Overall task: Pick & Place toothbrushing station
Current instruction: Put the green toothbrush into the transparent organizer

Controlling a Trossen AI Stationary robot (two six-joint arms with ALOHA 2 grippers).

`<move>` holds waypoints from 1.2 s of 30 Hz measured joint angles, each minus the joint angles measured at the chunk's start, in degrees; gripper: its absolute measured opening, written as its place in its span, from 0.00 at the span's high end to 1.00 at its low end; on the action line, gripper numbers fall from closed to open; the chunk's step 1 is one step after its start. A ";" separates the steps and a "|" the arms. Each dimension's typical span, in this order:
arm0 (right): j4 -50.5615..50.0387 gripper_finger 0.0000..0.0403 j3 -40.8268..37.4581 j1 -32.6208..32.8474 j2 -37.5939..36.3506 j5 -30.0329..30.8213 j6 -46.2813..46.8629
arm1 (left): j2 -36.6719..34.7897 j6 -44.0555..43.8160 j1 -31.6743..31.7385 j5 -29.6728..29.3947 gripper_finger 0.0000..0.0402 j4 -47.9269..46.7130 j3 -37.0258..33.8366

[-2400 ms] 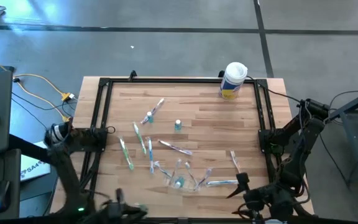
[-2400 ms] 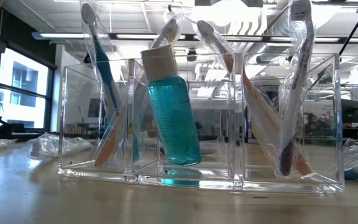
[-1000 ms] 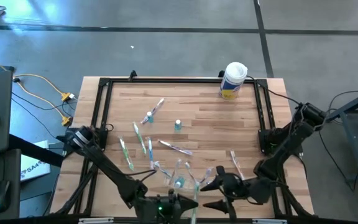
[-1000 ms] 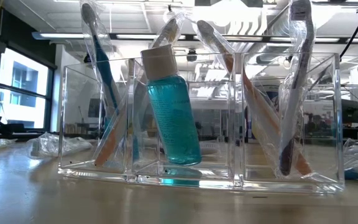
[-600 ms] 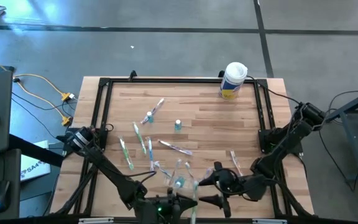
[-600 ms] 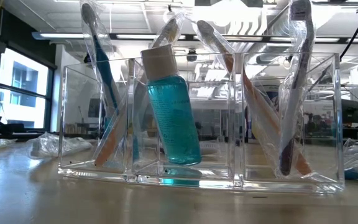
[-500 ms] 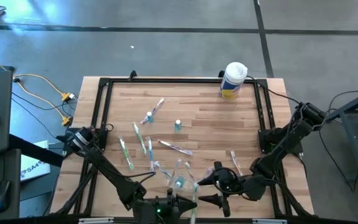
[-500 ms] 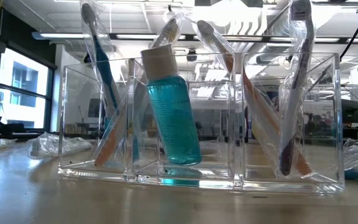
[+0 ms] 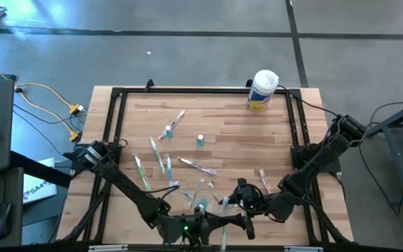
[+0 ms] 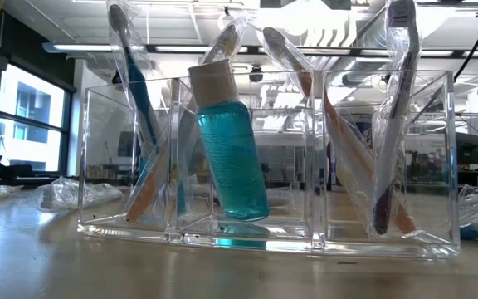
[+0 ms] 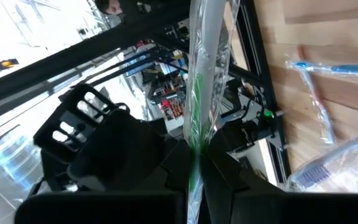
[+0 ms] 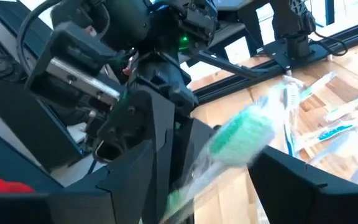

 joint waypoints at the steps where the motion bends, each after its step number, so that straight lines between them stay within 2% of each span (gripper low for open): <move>1: -0.12 0.39 0.00 -0.24 0.00 -0.64 -0.10 | 0.00 0.00 -0.05 -0.01 0.95 -0.02 0.00; 4: -0.25 0.42 0.00 -0.48 0.00 -2.27 -1.20 | 0.00 -0.09 -0.16 -0.03 0.95 0.00 0.00; 7: -0.22 0.51 0.00 -0.42 0.00 -2.51 -1.77 | 0.00 -0.20 -0.21 -0.23 0.95 -0.02 0.00; 15: -0.16 0.93 0.00 -0.44 -0.04 -5.81 -4.90 | -0.02 0.67 -0.18 -0.21 0.95 -0.72 0.00; 16: -0.16 0.95 0.00 -0.46 -0.07 -6.33 -5.14 | -0.02 0.90 -0.19 -0.16 0.95 -0.87 0.00; 19: -0.21 0.96 0.00 -0.48 -0.07 -6.67 -5.22 | -0.02 -0.12 -0.21 -0.19 0.95 -1.12 0.00; 22: -0.69 0.96 0.00 -0.48 -0.07 -6.83 -5.30 | -0.02 -4.98 -0.18 0.24 0.93 -1.92 0.00; 28: -0.84 0.97 0.02 -0.38 -0.07 -7.17 -6.31 | -0.02 -12.80 -0.13 0.61 0.79 -1.91 0.00; 33: -0.88 0.97 0.04 -0.33 -0.07 -7.23 -7.45 | -0.02 -21.54 -0.11 3.44 0.66 -1.35 0.00; 36: -1.07 0.97 0.04 -0.29 -0.07 -7.26 -7.66 | -0.02 -23.42 -0.15 4.17 0.61 -1.33 0.00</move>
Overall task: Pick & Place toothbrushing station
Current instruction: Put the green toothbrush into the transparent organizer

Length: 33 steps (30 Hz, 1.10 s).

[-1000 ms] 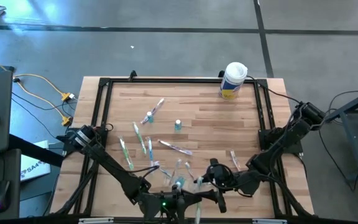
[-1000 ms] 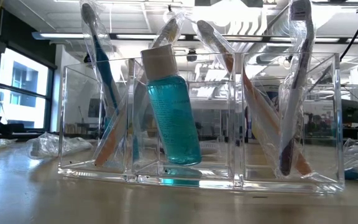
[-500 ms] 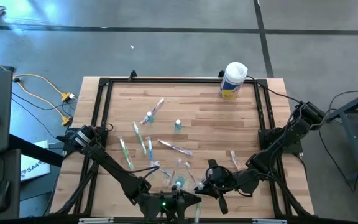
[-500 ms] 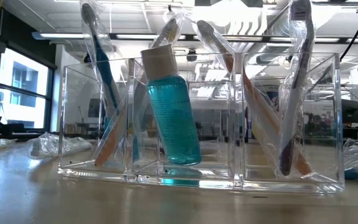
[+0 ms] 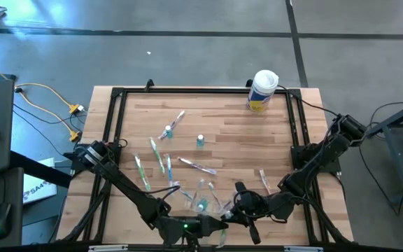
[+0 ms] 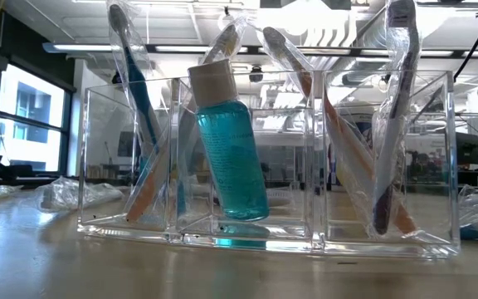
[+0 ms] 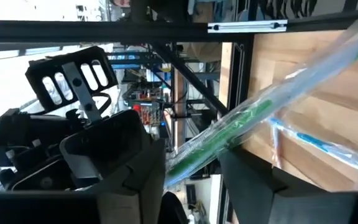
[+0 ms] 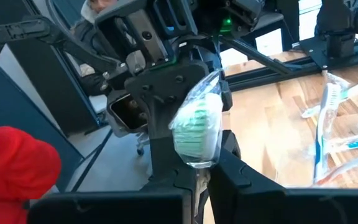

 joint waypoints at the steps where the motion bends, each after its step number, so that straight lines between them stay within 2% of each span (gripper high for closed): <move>1: -0.04 0.97 0.00 0.05 -0.06 0.03 0.01 | 0.00 -0.29 -0.02 0.00 0.60 0.02 0.00; 6: -0.83 0.97 -0.02 1.55 -1.83 0.60 -1.56 | -0.01 -3.70 0.07 -0.24 0.59 0.47 0.00; 10: -3.83 0.97 -0.09 3.85 -3.98 3.77 -3.39 | -0.04 -12.79 -0.08 -0.82 0.58 0.63 0.00; 17: -11.79 0.97 -0.09 10.90 -6.95 17.56 -8.08 | -0.09 -30.04 -1.51 -5.10 0.58 2.21 0.00; 21: -12.81 0.97 -0.09 13.57 -6.83 22.04 -11.78 | -0.09 -46.40 -2.60 -6.47 0.58 1.82 0.02; 27: -14.63 0.97 -0.09 13.42 -5.62 24.24 -15.07 | -0.09 -73.55 -3.11 -7.10 0.58 -3.00 0.02; 33: -11.58 0.97 -0.07 11.29 -3.61 24.15 -21.48 | -0.09 -89.45 -3.51 -7.09 0.58 -6.01 0.02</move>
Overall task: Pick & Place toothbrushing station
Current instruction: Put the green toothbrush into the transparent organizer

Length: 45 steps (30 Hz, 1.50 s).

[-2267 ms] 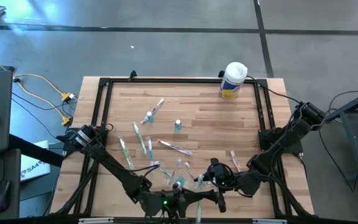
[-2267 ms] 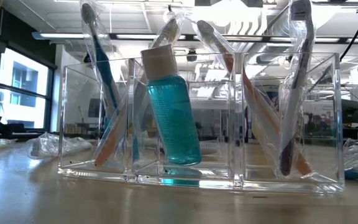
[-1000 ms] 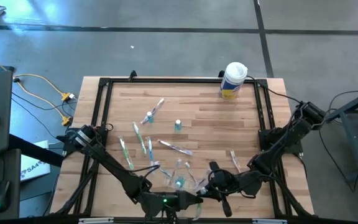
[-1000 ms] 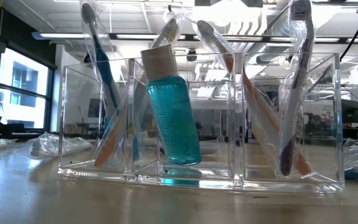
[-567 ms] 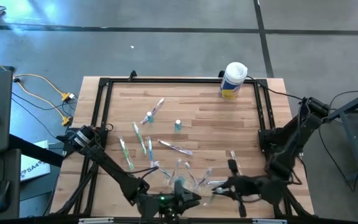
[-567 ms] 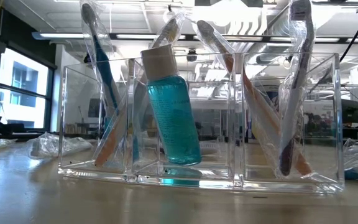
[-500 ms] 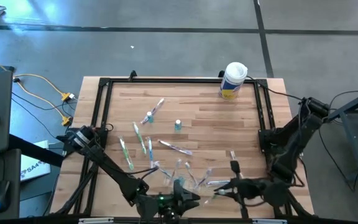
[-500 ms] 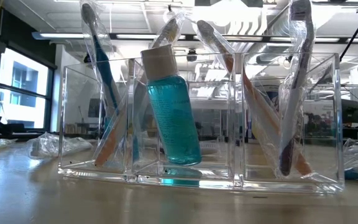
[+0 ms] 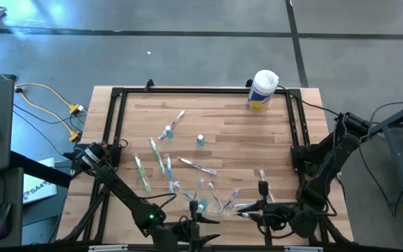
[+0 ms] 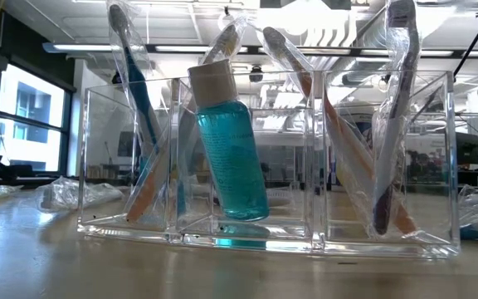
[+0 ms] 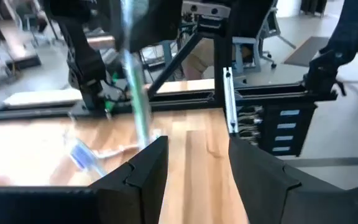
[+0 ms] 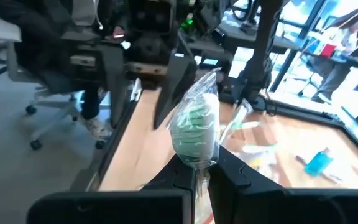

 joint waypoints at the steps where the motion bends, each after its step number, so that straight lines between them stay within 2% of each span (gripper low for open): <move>1: 0.79 0.97 0.00 -0.60 0.32 -0.31 -0.99 | 0.00 -1.02 -0.04 -0.03 0.58 -0.03 0.00; 5: 3.64 0.97 0.00 -2.62 2.12 -3.14 -4.37 | 0.00 -2.60 -0.37 -0.07 0.58 0.00 0.00; 11: 3.73 0.97 0.00 -6.25 4.00 -7.04 0.12 | 0.00 -5.65 -1.06 -0.12 0.58 -0.16 0.00; 24: 8.87 0.97 0.00 -8.30 11.72 -3.13 1.37 | 0.00 -4.06 -1.01 -0.18 0.58 -6.47 0.00; 31: 8.90 0.97 0.04 -10.11 13.05 -2.97 7.38 | 0.00 -0.70 -1.01 -0.26 0.58 -6.48 0.00; 39: 4.82 0.97 0.02 -11.13 14.19 -2.47 13.05 | -0.32 2.32 -0.60 -0.38 0.58 -7.05 0.00; 45: -1.92 0.97 0.02 -10.17 14.23 1.92 19.16 | -1.17 1.92 -0.77 -0.25 0.58 -7.17 0.00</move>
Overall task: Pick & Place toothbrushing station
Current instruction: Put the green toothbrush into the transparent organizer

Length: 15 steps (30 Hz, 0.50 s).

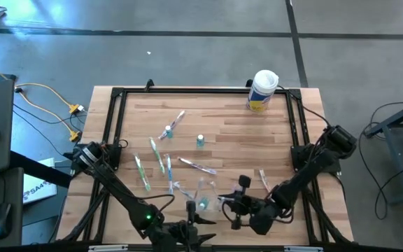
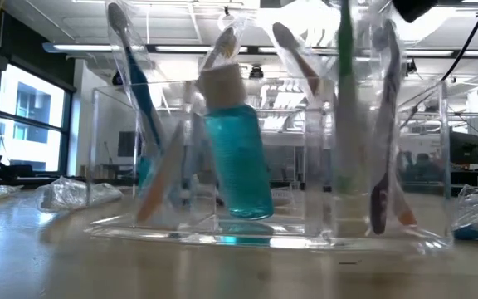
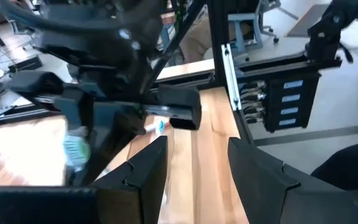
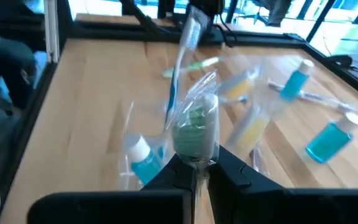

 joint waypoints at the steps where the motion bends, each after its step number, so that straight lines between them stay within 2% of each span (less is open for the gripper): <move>1: -1.34 0.97 0.00 0.32 0.00 0.40 0.88 | -0.06 -0.05 0.00 -0.18 0.58 0.03 0.00; 7: -6.67 0.97 -0.02 2.27 0.00 4.28 4.66 | -0.08 -0.20 0.09 -0.21 0.58 0.00 0.00; 15: -9.65 0.97 -0.02 3.07 0.00 2.56 7.82 | -0.08 -3.89 -0.07 -0.19 0.58 -0.06 0.00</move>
